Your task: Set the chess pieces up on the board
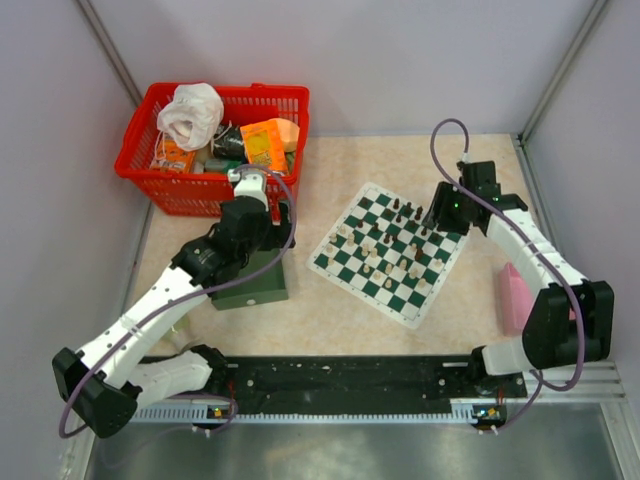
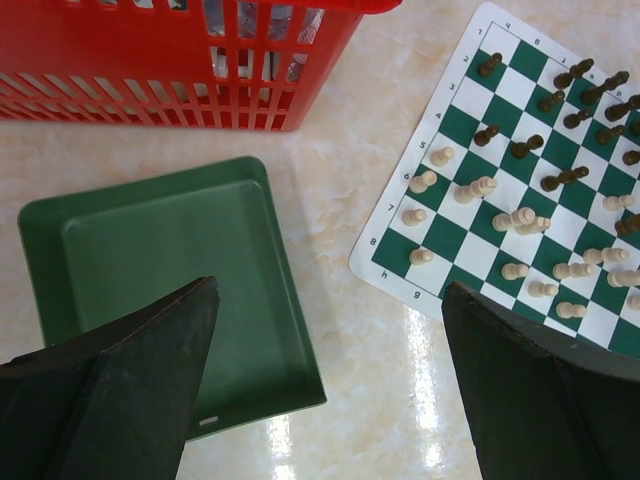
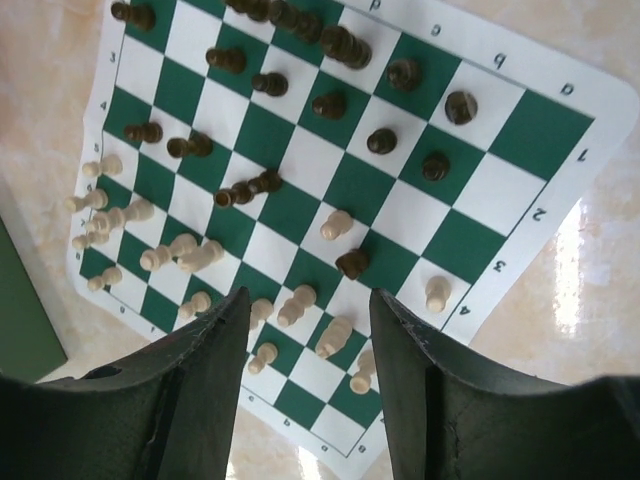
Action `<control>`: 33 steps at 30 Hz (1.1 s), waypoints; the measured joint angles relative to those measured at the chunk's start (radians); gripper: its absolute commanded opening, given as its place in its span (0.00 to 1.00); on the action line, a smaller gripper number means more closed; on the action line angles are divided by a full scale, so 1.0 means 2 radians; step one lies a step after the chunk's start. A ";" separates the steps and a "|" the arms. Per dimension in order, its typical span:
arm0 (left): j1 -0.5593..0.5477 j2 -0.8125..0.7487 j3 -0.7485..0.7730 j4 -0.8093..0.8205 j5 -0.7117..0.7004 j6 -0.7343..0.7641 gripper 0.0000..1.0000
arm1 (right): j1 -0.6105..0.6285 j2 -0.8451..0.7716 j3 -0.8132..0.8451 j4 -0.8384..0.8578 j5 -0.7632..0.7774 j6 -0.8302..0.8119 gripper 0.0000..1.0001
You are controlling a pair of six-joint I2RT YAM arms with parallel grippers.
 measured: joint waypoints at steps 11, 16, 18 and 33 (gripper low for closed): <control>0.001 0.005 0.007 0.010 -0.033 0.000 0.99 | 0.060 0.067 0.034 -0.009 -0.023 -0.001 0.49; 0.001 0.020 0.016 0.011 -0.042 0.000 0.99 | 0.099 0.166 0.130 -0.008 -0.009 -0.009 0.47; 0.001 0.020 0.016 0.010 -0.043 0.000 0.99 | 0.110 0.198 0.167 -0.009 0.000 -0.013 0.47; 0.006 0.020 0.016 0.008 -0.055 0.002 0.99 | 0.145 0.326 0.293 -0.060 0.044 -0.043 0.45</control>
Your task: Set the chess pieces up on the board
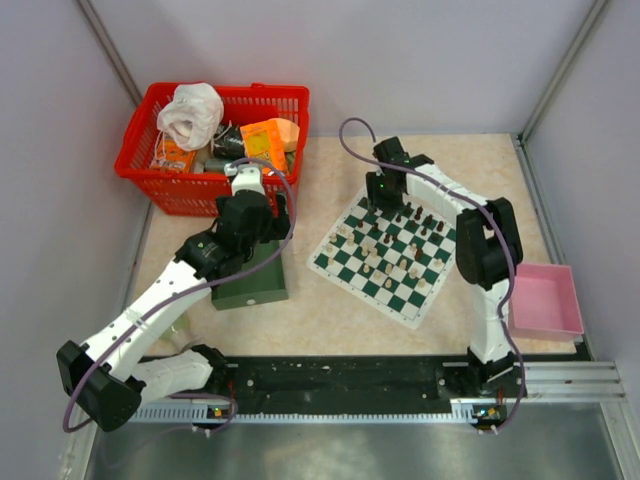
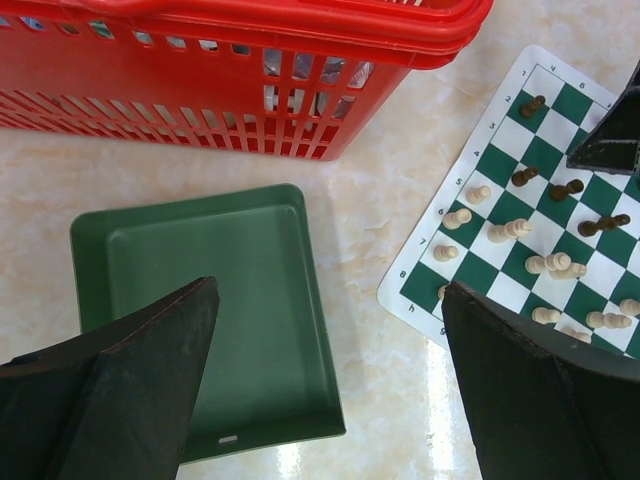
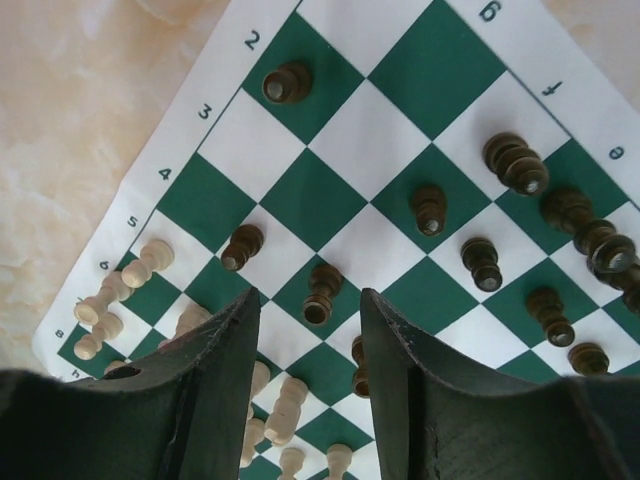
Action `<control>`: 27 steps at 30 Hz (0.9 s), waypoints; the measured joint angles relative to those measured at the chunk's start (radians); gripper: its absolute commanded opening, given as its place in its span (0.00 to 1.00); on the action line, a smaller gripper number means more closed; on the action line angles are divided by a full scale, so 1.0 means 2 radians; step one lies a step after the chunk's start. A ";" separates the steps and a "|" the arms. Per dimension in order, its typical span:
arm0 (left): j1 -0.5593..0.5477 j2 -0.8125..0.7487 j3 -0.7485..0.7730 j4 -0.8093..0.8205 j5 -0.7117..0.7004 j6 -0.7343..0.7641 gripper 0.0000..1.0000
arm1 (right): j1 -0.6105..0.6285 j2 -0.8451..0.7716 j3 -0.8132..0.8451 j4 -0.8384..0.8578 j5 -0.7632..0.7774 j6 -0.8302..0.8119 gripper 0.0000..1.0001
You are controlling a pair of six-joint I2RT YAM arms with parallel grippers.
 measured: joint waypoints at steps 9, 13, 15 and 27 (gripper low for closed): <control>0.002 0.000 0.000 -0.004 -0.002 0.000 0.99 | 0.012 0.018 0.009 -0.018 0.014 -0.005 0.43; 0.002 0.000 0.000 -0.005 -0.002 0.000 0.99 | 0.012 0.023 0.009 -0.023 0.016 -0.006 0.40; 0.002 0.000 0.000 -0.005 -0.002 0.000 0.99 | 0.012 0.025 0.009 -0.024 0.016 -0.006 0.39; 0.003 -0.001 0.000 -0.006 -0.002 0.000 0.99 | 0.012 0.032 0.019 -0.027 0.016 -0.009 0.35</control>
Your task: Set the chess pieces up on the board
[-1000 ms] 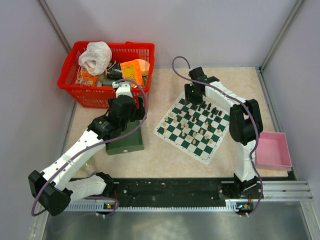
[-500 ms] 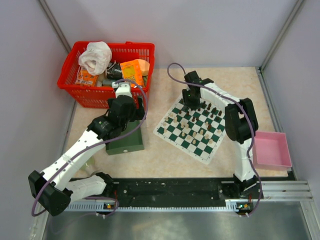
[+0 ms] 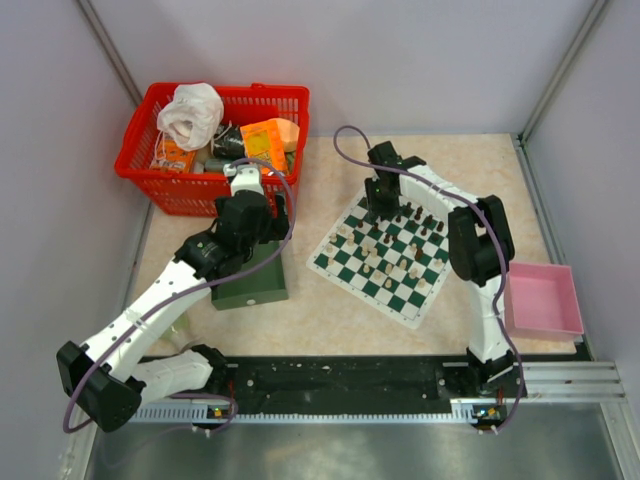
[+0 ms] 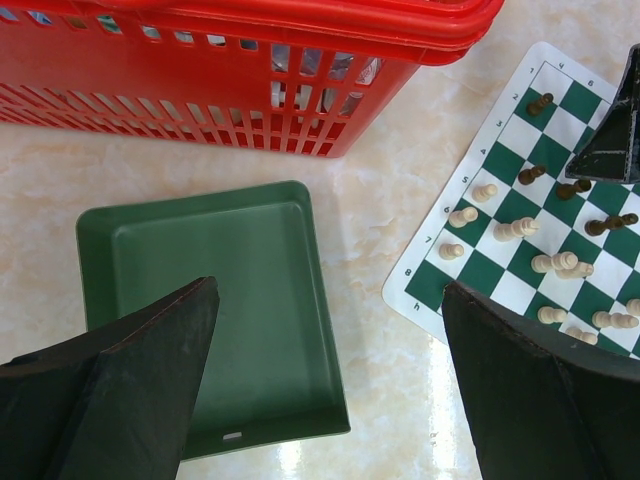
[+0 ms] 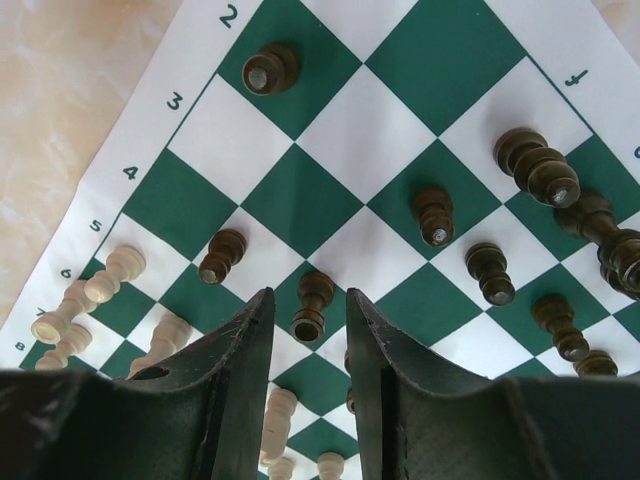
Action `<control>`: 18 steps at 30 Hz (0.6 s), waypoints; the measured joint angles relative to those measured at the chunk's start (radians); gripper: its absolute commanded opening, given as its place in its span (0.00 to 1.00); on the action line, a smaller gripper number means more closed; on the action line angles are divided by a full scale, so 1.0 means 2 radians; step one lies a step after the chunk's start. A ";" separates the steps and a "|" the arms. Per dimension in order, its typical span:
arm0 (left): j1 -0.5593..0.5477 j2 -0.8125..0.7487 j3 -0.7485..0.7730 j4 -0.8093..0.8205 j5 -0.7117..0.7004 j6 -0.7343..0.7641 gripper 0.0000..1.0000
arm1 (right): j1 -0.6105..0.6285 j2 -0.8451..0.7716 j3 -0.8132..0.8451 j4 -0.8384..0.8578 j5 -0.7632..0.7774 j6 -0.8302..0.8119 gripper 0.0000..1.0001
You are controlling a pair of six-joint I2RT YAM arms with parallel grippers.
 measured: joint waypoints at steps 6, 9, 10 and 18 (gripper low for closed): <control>0.001 0.000 0.000 0.000 0.000 0.000 0.99 | 0.000 0.000 0.001 -0.002 0.000 0.000 0.34; 0.001 -0.001 0.000 0.000 0.000 0.000 0.99 | 0.001 0.000 0.001 -0.003 0.000 0.000 0.34; 0.002 -0.002 0.000 0.000 0.000 0.000 0.99 | 0.001 0.000 0.001 -0.003 0.000 0.000 0.34; 0.002 -0.008 0.000 -0.002 -0.002 0.000 0.99 | 0.002 0.000 0.001 -0.007 0.000 0.000 0.33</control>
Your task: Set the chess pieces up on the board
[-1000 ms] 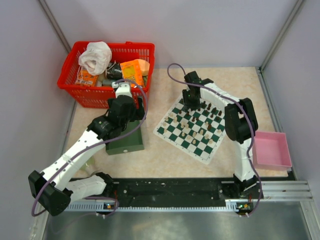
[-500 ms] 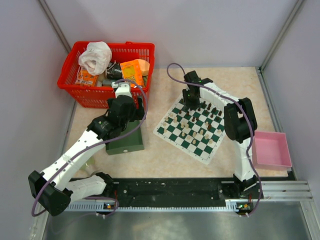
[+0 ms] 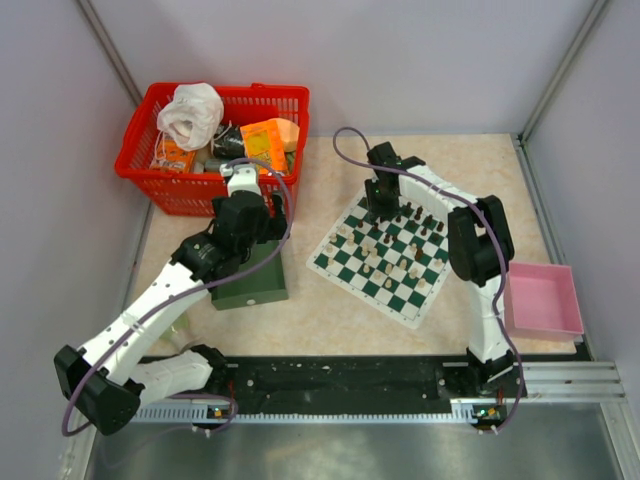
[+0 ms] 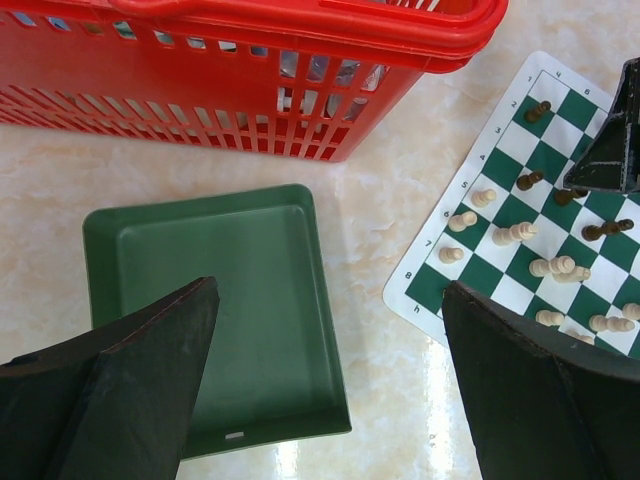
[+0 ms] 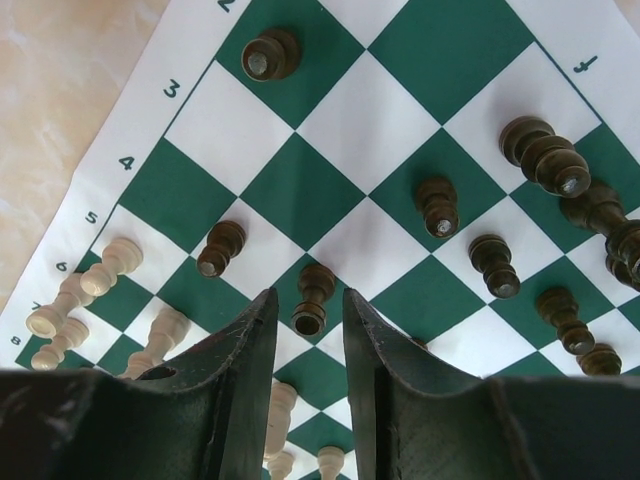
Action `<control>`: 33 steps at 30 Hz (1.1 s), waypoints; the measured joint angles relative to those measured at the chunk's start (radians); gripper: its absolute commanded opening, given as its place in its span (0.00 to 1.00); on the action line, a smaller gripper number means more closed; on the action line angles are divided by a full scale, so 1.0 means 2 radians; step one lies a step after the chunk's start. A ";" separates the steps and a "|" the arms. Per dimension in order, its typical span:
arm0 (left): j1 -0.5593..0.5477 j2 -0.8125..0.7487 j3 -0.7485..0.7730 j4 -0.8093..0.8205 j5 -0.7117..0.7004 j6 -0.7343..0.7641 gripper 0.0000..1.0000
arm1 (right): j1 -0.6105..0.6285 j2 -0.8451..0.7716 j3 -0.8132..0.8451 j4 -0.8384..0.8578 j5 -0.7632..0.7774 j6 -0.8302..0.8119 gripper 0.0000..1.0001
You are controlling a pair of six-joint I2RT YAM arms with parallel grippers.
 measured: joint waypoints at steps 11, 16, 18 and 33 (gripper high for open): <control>0.000 -0.003 0.000 0.000 0.000 0.000 0.99 | 0.000 0.000 0.000 -0.002 0.000 0.000 0.33; 0.001 -0.005 0.000 0.000 0.000 -0.002 0.99 | 0.001 0.000 0.000 -0.002 0.000 0.000 0.32; 0.002 -0.005 0.000 0.000 0.000 -0.002 0.99 | 0.002 0.000 0.000 -0.002 0.000 0.000 0.31; 0.003 -0.007 0.000 0.000 0.000 -0.003 0.99 | 0.003 0.001 0.000 -0.004 0.001 -0.001 0.30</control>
